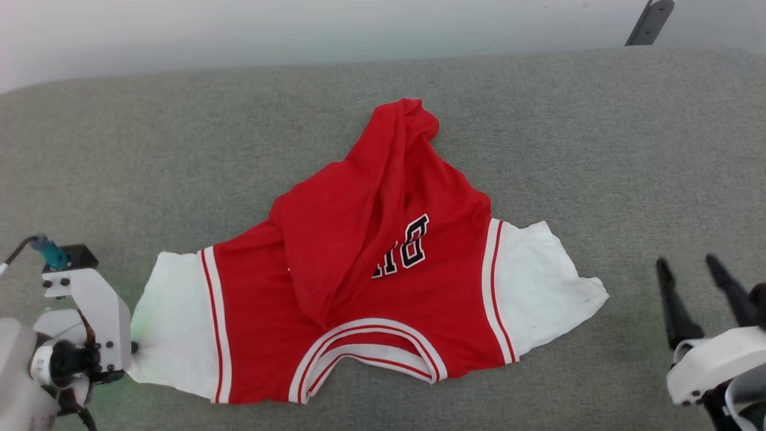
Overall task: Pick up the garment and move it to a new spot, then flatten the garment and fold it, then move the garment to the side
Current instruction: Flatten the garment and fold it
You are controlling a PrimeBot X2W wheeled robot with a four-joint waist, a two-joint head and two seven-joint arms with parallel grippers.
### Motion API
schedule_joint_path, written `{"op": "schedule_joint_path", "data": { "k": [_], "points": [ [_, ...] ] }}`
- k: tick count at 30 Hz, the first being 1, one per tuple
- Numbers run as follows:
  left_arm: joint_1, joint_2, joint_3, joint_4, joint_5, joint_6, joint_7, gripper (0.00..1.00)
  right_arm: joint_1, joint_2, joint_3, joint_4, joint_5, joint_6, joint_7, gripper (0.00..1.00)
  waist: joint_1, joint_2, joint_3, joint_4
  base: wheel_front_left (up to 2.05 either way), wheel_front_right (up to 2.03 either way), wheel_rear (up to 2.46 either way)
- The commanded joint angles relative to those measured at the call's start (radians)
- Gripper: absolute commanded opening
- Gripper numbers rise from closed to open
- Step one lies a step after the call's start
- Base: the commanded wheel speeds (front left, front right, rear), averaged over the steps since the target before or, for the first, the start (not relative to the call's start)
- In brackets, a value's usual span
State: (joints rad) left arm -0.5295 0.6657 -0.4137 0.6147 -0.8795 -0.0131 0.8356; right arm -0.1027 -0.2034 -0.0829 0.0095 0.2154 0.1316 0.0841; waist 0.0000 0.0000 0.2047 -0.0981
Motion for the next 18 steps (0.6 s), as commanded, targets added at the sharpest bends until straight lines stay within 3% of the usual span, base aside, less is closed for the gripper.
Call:
{"op": "schedule_joint_path", "data": {
  "k": [1,18],
  "points": [
    [0.018,-0.027,-0.012,0.003,-0.007,0.0,-0.002,0.0,0.012,-0.002,0.009,0.001,0.016,-0.002,0.025,1.0,0.0,0.0,0.002,0.001,0.0,0.0,0.0],
    [-0.008,-0.068,-0.035,-0.078,0.001,-0.003,-0.027,0.0,-0.104,-0.094,0.179,0.151,0.206,-0.002,0.398,1.0,0.0,0.0,0.038,0.059,0.0,0.0,0.0]
  ]
}}
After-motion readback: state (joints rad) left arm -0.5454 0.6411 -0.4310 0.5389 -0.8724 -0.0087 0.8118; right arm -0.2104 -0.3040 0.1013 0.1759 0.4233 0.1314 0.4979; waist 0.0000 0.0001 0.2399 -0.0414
